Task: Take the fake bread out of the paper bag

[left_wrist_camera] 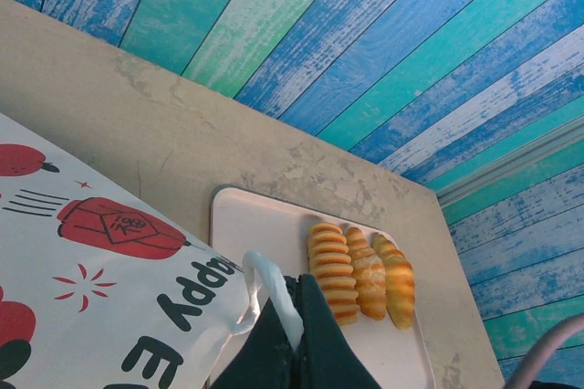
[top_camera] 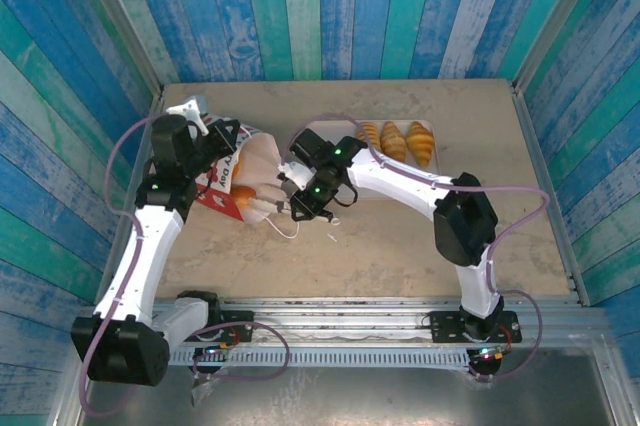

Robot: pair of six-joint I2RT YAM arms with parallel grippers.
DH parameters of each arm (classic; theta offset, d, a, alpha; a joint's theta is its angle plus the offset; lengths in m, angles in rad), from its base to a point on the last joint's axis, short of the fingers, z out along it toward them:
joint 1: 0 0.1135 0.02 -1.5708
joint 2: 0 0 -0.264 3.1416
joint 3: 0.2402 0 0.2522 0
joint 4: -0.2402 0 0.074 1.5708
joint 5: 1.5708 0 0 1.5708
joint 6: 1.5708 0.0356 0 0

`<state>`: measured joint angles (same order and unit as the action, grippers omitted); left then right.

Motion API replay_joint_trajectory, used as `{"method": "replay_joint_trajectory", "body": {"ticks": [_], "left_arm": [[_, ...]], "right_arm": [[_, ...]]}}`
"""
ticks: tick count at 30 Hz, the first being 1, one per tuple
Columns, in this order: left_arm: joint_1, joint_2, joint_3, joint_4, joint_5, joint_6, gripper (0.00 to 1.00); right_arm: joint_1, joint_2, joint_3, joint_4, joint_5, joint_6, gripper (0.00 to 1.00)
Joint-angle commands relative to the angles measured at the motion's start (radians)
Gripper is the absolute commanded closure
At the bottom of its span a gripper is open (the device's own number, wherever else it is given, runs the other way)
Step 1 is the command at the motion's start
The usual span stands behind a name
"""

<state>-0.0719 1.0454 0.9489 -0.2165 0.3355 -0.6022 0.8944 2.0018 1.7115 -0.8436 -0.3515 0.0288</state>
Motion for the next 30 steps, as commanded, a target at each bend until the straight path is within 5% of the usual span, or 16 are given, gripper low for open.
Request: {"method": "replay_joint_trajectory", "body": {"ticks": [1,12,30], "left_arm": [[0.0,0.01,0.032,0.023,0.0,0.008,1.0],[0.0,0.017,0.028,0.034,0.012,0.002,1.0],[0.0,0.021,0.03,0.037,0.051,0.005,1.0]], "right_arm": [[0.0,-0.055,-0.004,-0.02,-0.018,-0.025,0.54],[-0.036,-0.127,-0.045,-0.005,-0.032,-0.02,0.5],[-0.039,0.058,0.12,-0.002,-0.168,0.023,0.38]]}}
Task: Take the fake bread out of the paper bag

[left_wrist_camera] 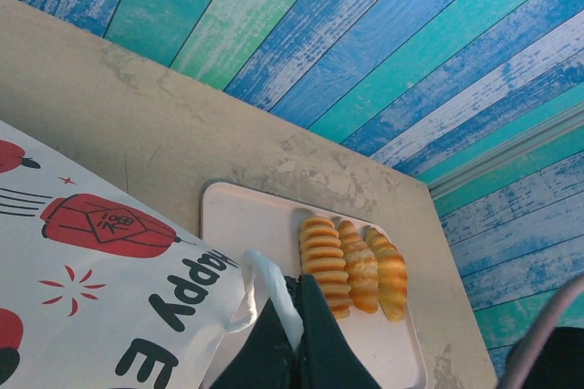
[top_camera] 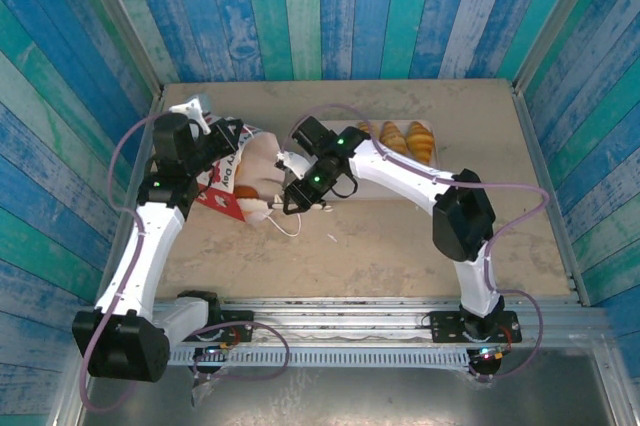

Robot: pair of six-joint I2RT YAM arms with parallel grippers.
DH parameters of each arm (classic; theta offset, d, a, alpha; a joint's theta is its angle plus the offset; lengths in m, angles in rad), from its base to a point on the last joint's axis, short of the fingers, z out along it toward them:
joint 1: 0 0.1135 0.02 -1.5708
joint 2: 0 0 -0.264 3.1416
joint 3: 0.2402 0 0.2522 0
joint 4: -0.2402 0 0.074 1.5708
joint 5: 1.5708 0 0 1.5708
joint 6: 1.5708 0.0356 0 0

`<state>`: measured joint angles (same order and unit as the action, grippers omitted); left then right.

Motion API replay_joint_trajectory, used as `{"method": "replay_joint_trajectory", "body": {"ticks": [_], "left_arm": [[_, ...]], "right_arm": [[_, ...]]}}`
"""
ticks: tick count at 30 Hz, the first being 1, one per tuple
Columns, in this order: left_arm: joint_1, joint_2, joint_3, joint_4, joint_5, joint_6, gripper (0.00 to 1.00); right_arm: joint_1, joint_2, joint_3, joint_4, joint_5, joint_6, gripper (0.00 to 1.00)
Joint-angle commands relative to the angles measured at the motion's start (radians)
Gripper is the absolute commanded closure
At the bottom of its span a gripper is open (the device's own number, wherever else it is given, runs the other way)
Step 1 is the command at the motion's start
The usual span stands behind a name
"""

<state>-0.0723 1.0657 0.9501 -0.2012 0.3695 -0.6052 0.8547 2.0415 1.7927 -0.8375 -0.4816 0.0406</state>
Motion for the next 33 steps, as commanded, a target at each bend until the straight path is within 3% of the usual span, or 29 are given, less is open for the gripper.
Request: {"method": "replay_joint_trajectory", "body": {"ticks": [1,21,33], "left_arm": [[0.0,-0.001,0.029,0.02,0.017,0.011,1.0],[0.001,0.0,0.019,0.03,0.024,0.003,1.0],[0.0,-0.009,0.021,0.022,-0.005,0.005,1.0]], "right_arm": [[0.001,0.026,0.045,-0.014,-0.041,0.013,0.36],[0.006,0.167,0.196,-0.1,-0.076,-0.004,0.35],[0.006,0.051,0.125,-0.1,0.031,-0.02,0.45]]}}
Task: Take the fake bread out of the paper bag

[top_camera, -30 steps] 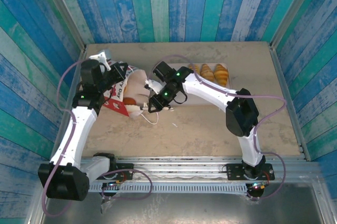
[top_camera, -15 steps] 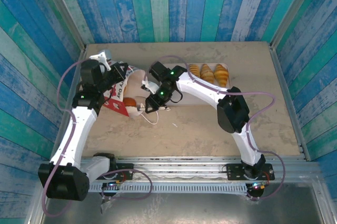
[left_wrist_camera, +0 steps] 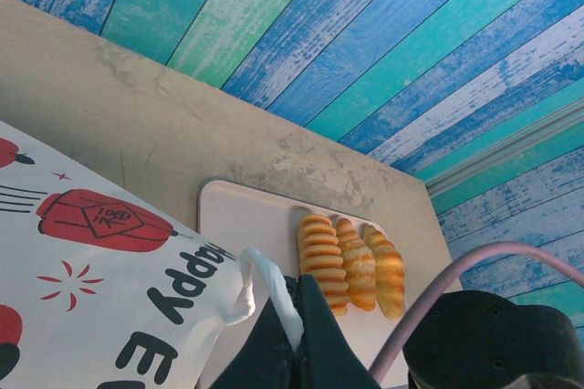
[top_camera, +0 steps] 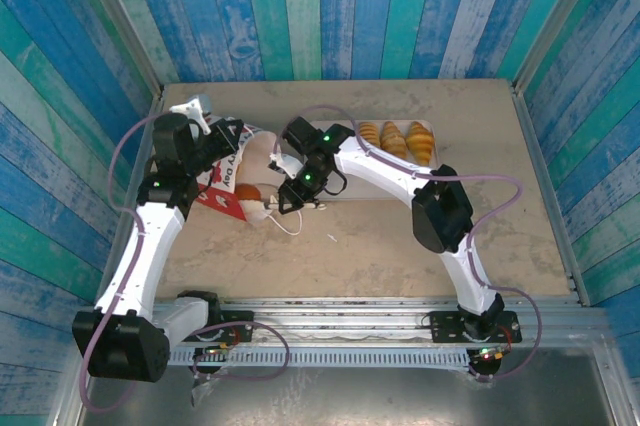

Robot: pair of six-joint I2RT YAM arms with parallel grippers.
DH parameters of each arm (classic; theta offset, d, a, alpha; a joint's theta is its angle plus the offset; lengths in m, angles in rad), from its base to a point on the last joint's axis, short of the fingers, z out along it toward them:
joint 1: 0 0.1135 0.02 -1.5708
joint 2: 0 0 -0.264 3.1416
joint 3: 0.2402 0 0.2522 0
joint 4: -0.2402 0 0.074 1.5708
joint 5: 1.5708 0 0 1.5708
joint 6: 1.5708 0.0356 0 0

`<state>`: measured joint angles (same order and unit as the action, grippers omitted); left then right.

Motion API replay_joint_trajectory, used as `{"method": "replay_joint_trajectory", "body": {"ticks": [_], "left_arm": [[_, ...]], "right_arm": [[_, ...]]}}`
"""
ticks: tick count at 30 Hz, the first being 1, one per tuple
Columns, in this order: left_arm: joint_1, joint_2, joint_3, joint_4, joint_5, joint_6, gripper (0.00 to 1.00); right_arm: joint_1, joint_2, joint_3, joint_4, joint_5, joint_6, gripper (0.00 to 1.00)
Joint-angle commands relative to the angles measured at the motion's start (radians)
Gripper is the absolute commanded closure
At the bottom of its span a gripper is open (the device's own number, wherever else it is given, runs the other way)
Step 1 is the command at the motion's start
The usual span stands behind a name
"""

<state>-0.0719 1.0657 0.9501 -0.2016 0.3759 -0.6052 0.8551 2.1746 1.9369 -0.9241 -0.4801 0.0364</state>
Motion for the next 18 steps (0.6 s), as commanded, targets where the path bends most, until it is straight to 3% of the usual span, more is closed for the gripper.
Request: {"method": "replay_joint_trajectory", "body": {"ticks": [1,18], "left_arm": [[0.0,-0.009,0.021,0.022,-0.012,0.004,1.0],[0.0,0.008,0.036,0.077,0.065,-0.049,0.99]], "right_arm": [[0.005,-0.096,-0.031,-0.013,0.039,-0.019,0.45],[0.001,-0.277,-0.231,0.059,0.137,-0.047,0.46]]}}
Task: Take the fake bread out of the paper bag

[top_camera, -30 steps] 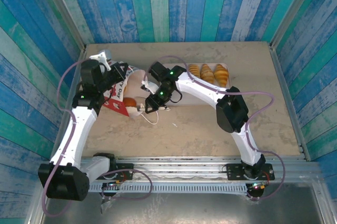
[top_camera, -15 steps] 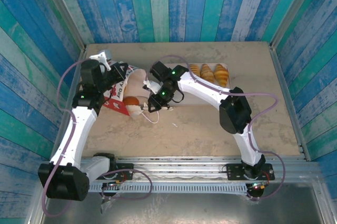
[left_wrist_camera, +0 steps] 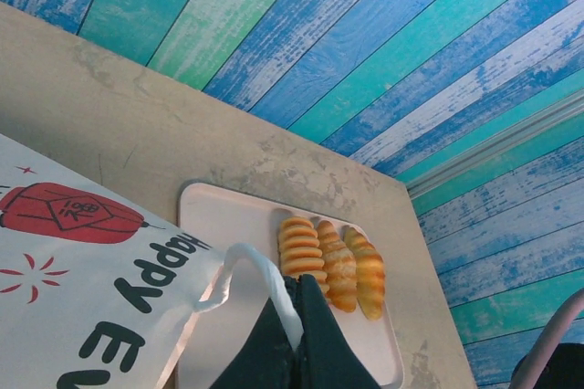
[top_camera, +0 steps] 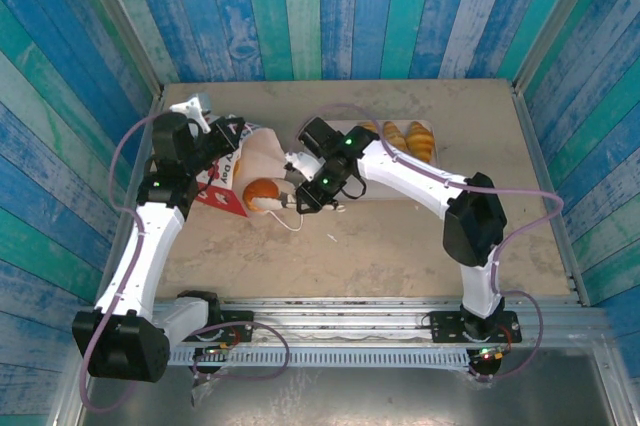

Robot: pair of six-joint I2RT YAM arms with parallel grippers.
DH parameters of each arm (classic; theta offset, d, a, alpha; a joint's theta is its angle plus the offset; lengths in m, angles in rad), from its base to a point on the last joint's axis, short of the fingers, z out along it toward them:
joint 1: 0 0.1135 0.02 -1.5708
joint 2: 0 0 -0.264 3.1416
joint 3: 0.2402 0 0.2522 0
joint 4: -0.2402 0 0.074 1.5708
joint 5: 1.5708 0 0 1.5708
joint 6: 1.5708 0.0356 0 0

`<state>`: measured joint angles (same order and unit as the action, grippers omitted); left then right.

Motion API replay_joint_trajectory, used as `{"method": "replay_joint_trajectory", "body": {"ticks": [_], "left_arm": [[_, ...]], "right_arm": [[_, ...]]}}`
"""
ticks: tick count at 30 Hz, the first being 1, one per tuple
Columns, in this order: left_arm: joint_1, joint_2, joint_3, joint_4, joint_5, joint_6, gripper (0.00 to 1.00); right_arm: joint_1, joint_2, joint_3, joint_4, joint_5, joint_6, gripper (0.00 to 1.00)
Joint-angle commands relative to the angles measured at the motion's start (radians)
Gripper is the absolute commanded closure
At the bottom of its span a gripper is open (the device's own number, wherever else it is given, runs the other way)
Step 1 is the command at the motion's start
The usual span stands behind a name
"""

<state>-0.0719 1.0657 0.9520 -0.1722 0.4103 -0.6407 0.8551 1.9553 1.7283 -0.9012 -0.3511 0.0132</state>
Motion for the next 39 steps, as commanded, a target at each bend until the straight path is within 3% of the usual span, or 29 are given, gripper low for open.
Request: {"method": "replay_joint_trajectory", "body": {"ticks": [1,9,15,26,32,39], "left_arm": [[0.0,0.01,0.034,0.048,0.034,-0.016,0.99],[0.0,0.006,0.036,0.049,0.019,-0.018,0.99],[0.0,0.008,0.039,0.058,-0.004,-0.013,0.99],[0.0,0.011,0.027,0.063,-0.044,-0.003,0.99],[0.0,0.004,0.036,0.043,-0.05,0.014,0.99],[0.0,-0.006,0.03,0.039,-0.055,0.021,0.99]], "right_arm": [[0.001,-0.068,-0.032,0.039,0.014,-0.026,0.46],[-0.007,-0.237,-0.175,0.069,0.044,-0.026,0.47],[-0.069,-0.402,-0.339,0.079,0.052,0.018,0.47],[-0.313,-0.65,-0.576,0.07,0.058,0.113,0.48],[-0.475,-0.653,-0.636,0.006,0.052,0.124,0.48],[-0.583,-0.674,-0.682,-0.011,0.064,0.135,0.49]]}}
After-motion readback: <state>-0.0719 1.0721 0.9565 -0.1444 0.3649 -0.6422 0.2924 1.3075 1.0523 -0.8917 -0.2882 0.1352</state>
